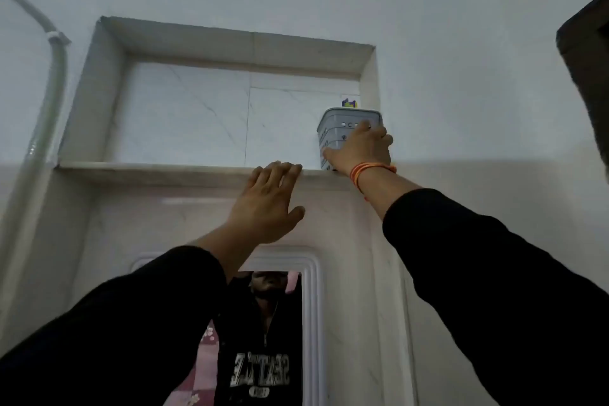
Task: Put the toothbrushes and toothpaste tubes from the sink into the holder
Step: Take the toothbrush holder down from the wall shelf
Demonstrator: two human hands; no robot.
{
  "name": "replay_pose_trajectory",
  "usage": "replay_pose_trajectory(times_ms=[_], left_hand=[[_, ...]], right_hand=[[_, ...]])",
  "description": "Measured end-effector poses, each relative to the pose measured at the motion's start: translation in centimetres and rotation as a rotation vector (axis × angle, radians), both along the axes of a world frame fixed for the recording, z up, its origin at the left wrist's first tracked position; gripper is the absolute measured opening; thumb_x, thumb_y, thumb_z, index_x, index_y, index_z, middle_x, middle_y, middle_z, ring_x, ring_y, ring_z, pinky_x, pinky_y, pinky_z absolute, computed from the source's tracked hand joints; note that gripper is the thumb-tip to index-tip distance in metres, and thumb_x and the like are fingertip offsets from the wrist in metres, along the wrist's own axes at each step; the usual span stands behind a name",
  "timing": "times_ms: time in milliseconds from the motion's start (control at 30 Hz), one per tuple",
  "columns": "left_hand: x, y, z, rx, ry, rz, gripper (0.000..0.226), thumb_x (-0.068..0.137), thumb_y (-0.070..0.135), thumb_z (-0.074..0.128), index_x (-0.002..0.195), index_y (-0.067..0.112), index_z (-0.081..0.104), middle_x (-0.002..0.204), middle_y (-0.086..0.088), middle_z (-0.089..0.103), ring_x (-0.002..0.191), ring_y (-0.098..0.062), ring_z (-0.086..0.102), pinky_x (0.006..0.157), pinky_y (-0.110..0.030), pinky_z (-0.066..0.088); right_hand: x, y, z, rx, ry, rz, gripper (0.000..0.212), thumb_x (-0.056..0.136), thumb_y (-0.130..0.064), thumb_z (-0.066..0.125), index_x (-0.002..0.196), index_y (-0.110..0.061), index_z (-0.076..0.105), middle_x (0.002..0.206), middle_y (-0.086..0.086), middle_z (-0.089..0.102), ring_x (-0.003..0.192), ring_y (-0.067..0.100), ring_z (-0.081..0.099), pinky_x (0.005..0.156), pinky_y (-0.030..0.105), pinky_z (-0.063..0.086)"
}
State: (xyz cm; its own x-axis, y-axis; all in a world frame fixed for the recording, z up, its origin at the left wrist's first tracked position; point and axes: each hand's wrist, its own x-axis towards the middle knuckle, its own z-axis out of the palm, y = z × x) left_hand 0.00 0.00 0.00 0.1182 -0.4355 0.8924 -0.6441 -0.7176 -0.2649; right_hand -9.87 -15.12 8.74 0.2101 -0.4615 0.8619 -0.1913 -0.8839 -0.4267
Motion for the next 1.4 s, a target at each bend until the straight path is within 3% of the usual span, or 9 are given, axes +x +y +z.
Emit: replay_pose_trajectory(times_ms=[233,467,667,867,1100,1200,1267,1333,1400], left_hand=[[1.4,-0.7,-0.6,-0.037,-0.055,-0.024,0.089,0.091,0.057,0.050,0.162,0.021,0.010,0.165,-0.003,0.020,0.158,-0.024,0.009,0.129,-0.045,0.002],[1.1,0.1,-0.5,0.030,-0.035,-0.023,0.094,0.093,0.059,0.048,0.164,0.021,-0.001,0.171,-0.001,0.008,0.159,-0.021,-0.003,0.128,-0.042,-0.004],[0.6,0.3,-0.7,0.075,0.011,0.008,0.103,0.090,0.055,0.052,0.163,0.018,-0.009,0.173,-0.002,-0.006,0.159,-0.022,-0.014,0.129,-0.043,-0.005],[-1.2,1.6,-2.6,0.025,0.115,-0.210,0.088,0.093,0.041,0.057,0.163,0.011,0.012,0.172,-0.005,0.008,0.160,-0.022,0.001,0.130,-0.040,0.012],[-1.4,3.7,-12.0,0.058,0.401,-0.351,0.066,0.093,0.033,0.059,0.154,0.020,0.036,0.158,-0.002,0.042,0.146,-0.022,0.038,0.117,-0.039,0.038],[-0.9,4.9,-17.6,0.101,0.497,-0.383,0.055,0.091,0.034,0.061,0.143,0.025,0.046,0.139,0.011,0.050,0.129,-0.011,0.048,0.106,-0.035,0.047],[-0.7,5.8,-22.0,0.141,0.574,-0.437,0.040,0.090,0.025,0.066,0.130,0.023,0.060,0.123,0.018,0.050,0.118,-0.005,0.051,0.101,-0.029,0.047],[-0.4,6.4,-26.5,0.197,0.693,-0.435,0.016,0.088,0.019,0.066,0.103,0.023,0.070,0.102,0.013,0.061,0.095,-0.013,0.065,0.085,-0.036,0.057],[0.3,7.0,-31.4,0.288,0.868,-0.378,0.012,0.088,0.016,0.065,0.092,0.024,0.072,0.092,0.002,0.071,0.086,-0.023,0.070,0.076,-0.041,0.059]], right_hand=[[1.8,0.7,0.9,0.112,-0.099,-0.069,0.131,0.053,-0.065,0.088,0.151,-0.009,0.022,0.139,0.019,0.037,0.124,0.035,0.043,0.098,0.048,0.045],[1.9,0.8,1.0,0.252,-0.095,0.160,0.140,0.059,-0.056,0.090,0.158,-0.008,0.003,0.147,0.021,0.038,0.132,0.038,0.046,0.103,0.048,0.046],[-0.7,1.6,-0.3,0.237,-0.251,0.211,0.123,0.053,-0.062,0.088,0.146,-0.011,0.025,0.133,0.014,0.042,0.113,0.033,0.058,0.071,0.036,0.047],[-4.9,3.0,-3.9,0.159,-0.316,0.272,0.117,0.054,-0.058,0.090,0.141,-0.010,0.028,0.134,0.011,0.044,0.116,0.032,0.058,0.091,0.045,0.056],[-6.9,5.0,-15.5,0.179,-0.190,0.348,0.120,0.044,-0.056,0.095,0.137,-0.013,0.033,0.127,0.003,0.057,0.112,0.023,0.063,0.087,0.044,0.061],[-6.8,6.1,-23.0,0.211,-0.152,0.354,0.126,0.039,-0.057,0.096,0.139,-0.014,0.032,0.130,0.002,0.057,0.113,0.023,0.062,0.086,0.041,0.060],[-6.6,6.9,-28.6,0.231,-0.140,0.362,0.125,0.040,-0.053,0.099,0.140,-0.016,0.034,0.131,0.001,0.058,0.112,0.021,0.063,0.083,0.037,0.059],[-6.5,7.5,-34.4,0.246,-0.144,0.384,0.125,0.038,-0.051,0.101,0.140,-0.019,0.036,0.129,-0.001,0.060,0.108,0.018,0.065,0.078,0.035,0.059],[-6.3,8.0,-40.5,0.279,-0.102,0.384,0.127,0.037,-0.049,0.101,0.142,-0.020,0.036,0.131,-0.002,0.061,0.107,0.014,0.063,0.075,0.030,0.057]])
